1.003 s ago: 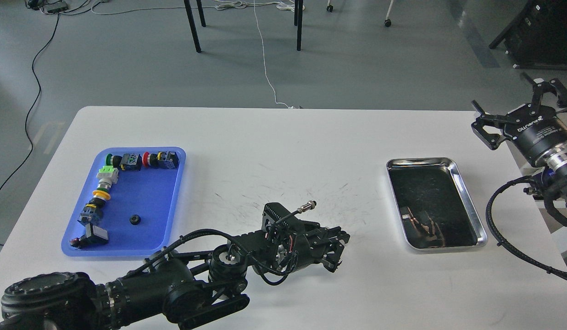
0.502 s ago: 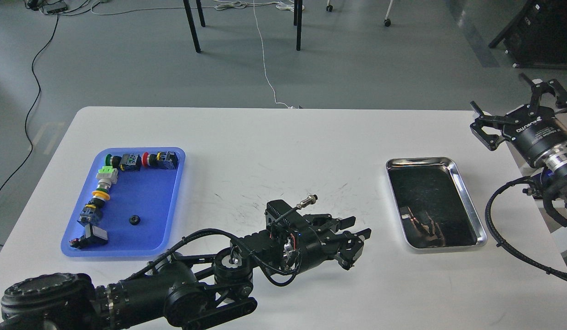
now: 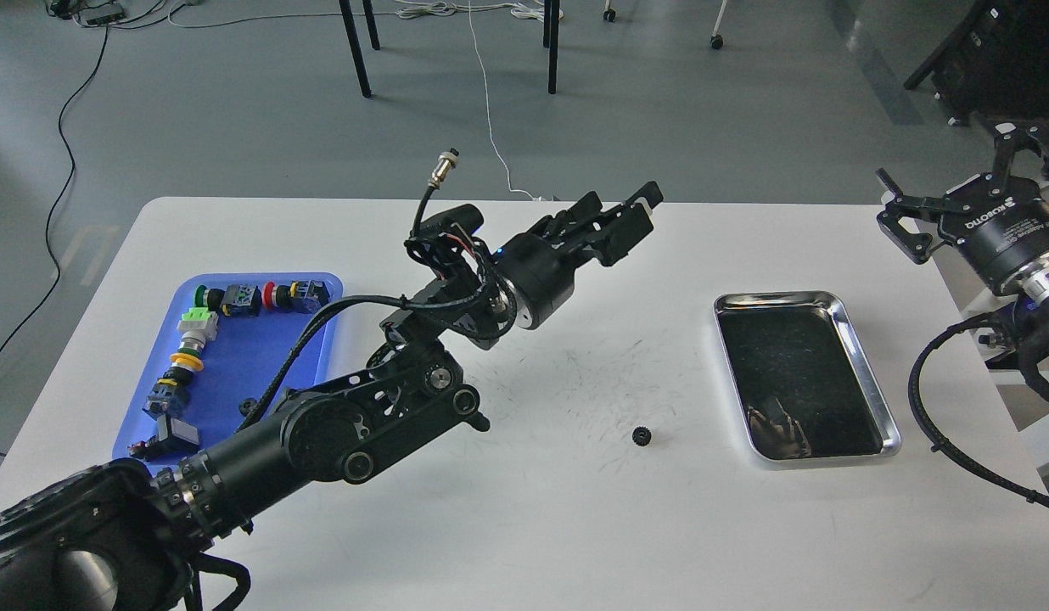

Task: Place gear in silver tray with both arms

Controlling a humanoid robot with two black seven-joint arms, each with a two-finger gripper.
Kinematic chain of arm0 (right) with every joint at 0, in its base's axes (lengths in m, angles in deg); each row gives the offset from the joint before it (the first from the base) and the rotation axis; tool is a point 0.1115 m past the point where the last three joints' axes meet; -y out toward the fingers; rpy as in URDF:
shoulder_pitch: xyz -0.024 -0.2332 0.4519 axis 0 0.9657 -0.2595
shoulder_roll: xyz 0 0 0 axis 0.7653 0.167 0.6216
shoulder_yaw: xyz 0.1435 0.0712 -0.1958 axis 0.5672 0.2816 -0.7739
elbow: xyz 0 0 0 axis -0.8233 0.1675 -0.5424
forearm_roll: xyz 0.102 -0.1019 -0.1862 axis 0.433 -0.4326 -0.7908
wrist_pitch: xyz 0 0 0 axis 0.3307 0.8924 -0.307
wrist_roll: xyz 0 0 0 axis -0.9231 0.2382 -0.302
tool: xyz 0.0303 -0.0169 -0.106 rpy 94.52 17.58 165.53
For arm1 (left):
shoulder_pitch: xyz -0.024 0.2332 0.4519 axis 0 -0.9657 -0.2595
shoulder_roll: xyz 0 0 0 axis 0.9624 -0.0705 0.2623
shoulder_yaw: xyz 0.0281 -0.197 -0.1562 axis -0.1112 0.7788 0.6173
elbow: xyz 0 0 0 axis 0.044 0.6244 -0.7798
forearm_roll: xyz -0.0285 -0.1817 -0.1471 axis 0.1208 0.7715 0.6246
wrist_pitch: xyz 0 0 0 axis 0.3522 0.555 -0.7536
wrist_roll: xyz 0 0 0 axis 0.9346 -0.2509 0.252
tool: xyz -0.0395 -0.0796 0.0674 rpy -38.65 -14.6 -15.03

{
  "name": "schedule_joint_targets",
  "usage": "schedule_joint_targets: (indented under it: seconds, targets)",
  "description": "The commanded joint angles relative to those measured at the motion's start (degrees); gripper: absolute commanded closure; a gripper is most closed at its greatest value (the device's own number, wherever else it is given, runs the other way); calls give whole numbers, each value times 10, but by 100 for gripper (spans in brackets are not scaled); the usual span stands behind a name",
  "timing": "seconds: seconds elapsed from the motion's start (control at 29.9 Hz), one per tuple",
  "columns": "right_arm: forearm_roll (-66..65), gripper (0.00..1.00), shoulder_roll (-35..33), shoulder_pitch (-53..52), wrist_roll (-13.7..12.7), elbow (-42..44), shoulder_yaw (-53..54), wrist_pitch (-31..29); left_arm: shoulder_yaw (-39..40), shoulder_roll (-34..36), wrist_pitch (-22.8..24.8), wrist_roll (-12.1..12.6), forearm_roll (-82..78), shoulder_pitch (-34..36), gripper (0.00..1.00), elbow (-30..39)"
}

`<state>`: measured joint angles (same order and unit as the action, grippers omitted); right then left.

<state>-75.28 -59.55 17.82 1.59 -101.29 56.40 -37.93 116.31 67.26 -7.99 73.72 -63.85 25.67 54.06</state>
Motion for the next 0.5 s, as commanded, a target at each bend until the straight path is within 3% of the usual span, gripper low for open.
schedule_joint_targets:
  seconds: [0.0,0.1,0.3,0.33,0.47]
  targets:
    - [0,1,-19,0,-1,-25,-16,-5,112,48,1,1,107,-12,4,22]
    - [0,1,-43,-2,-1,-50,-40,-5,199,93,2,4,216,-41,4,22]
    - [-1,1,-80,-20,-6,-96,-83,-8,230,176,16,5,423,-72,4,21]
    - [-7,1,-117,-57,-7,-137,-139,-8,241,218,46,0,549,-97,4,21]
    - [-52,1,-174,-155,-9,-181,-273,-9,249,245,72,-6,656,-133,4,15]
